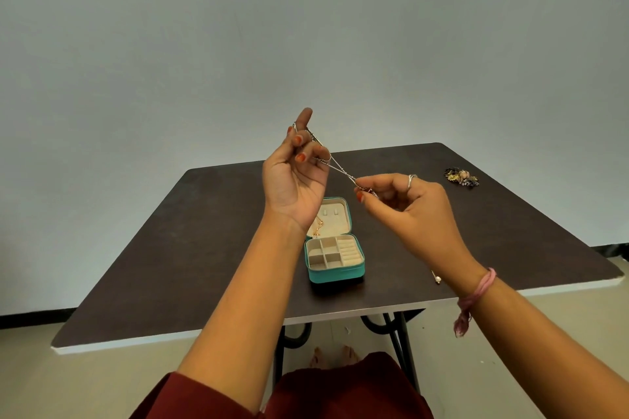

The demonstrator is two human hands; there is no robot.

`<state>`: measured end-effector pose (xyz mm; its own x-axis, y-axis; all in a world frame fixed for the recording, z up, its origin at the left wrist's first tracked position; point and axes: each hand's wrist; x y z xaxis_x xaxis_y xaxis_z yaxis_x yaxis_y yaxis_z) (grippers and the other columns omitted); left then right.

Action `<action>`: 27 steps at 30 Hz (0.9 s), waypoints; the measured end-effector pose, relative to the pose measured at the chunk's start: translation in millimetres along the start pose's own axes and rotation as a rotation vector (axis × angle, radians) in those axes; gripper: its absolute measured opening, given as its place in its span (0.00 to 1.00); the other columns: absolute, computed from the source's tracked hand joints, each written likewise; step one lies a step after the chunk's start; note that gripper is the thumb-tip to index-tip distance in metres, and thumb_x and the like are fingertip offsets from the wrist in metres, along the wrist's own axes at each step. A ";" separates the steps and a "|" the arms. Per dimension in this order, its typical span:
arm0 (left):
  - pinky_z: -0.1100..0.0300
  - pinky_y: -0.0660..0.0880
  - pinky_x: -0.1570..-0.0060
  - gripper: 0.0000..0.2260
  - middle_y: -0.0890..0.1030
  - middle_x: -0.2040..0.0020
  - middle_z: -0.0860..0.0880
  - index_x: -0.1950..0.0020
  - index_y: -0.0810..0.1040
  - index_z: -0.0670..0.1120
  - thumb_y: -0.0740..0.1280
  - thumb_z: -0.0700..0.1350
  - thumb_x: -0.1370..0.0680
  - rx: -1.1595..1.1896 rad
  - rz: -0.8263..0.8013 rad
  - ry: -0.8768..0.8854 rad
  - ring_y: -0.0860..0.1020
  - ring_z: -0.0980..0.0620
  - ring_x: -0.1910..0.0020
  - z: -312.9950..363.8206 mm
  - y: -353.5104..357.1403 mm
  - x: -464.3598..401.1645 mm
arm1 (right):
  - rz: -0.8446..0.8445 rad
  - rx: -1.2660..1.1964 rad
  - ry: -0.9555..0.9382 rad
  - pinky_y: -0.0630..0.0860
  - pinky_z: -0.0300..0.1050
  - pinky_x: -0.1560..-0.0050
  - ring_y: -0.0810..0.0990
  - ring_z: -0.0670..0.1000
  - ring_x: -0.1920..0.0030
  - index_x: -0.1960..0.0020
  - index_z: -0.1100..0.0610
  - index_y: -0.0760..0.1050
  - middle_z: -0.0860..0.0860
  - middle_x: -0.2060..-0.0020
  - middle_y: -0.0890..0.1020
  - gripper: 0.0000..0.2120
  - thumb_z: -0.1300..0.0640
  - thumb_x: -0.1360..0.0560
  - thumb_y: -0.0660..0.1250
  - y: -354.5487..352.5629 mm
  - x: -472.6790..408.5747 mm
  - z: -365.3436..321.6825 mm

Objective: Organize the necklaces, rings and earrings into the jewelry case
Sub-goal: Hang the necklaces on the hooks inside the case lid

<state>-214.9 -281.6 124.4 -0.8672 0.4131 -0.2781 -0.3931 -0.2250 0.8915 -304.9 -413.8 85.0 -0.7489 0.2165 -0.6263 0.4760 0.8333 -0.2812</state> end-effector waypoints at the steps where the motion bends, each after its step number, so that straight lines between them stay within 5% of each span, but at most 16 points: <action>1: 0.67 0.74 0.68 0.14 0.73 0.70 0.51 0.39 0.74 0.36 0.58 0.38 0.21 -0.001 0.003 0.009 0.67 0.58 0.77 0.2 0.1 0.4 | -0.002 -0.032 0.002 0.77 0.32 0.57 0.83 0.41 0.56 0.48 0.53 0.82 0.45 0.57 0.85 0.09 0.60 0.28 0.72 0.1 0.2 -0.1; 5: 0.66 0.75 0.69 0.17 0.74 0.69 0.51 0.37 0.73 0.36 0.60 0.38 0.24 0.021 -0.005 0.015 0.68 0.58 0.76 -0.4 -0.2 1.4 | 0.092 -0.096 -0.047 0.79 0.36 0.56 0.83 0.44 0.56 0.50 0.52 0.82 0.45 0.58 0.85 0.08 0.57 0.29 0.73 1.0 1.4 -0.8; 11: 0.65 0.76 0.67 0.14 0.76 0.68 0.50 0.37 0.73 0.35 0.56 0.38 0.19 0.040 -0.009 -0.013 0.70 0.58 0.76 -1.8 -1.0 0.0 | 0.164 0.323 -0.280 0.72 0.23 0.50 0.80 0.38 0.55 0.42 0.57 0.79 0.45 0.57 0.82 0.16 0.59 0.29 0.73 -4.8 -0.9 2.4; 16: 0.62 0.80 0.62 0.14 0.80 0.66 0.50 0.35 0.72 0.35 0.55 0.38 0.18 0.009 0.011 0.008 0.76 0.58 0.72 -5.7 0.5 -1.2 | 0.203 0.453 -0.348 0.75 0.30 0.53 0.80 0.43 0.57 0.47 0.57 0.82 0.50 0.56 0.84 0.10 0.61 0.28 0.73 -10.6 -4.2 4.2; 21: 0.58 0.80 0.52 0.11 0.84 0.61 0.48 0.41 0.74 0.36 0.55 0.38 0.18 -0.026 0.021 0.032 0.82 0.55 0.64 -10.7 2.8 -0.5 | 0.126 0.649 -0.516 0.77 0.43 0.54 0.81 0.52 0.54 0.52 0.59 0.81 0.54 0.53 0.83 0.05 0.62 0.28 0.72 -14.7 -4.5 9.9; 27: 0.52 0.75 0.42 0.11 0.84 0.57 0.46 0.50 0.77 0.40 0.56 0.38 0.18 -0.074 0.081 0.043 0.84 0.52 0.59 -13.6 0.5 -0.6 | -0.119 0.595 -0.526 0.78 0.44 0.57 0.81 0.51 0.56 0.50 0.58 0.80 0.52 0.56 0.83 0.07 0.63 0.28 0.71 -16.1 -7.5 7.3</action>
<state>-218.8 -293.9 120.1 -0.9089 0.3528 -0.2225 -0.3410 -0.3213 0.8834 -303.6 -432.5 88.9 -0.5654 -0.2486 -0.7865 0.6833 0.3928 -0.6154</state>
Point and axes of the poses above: each hand's wrist, its own x-axis away from the middle knuckle, its own y-axis out of the palm, z = x × y
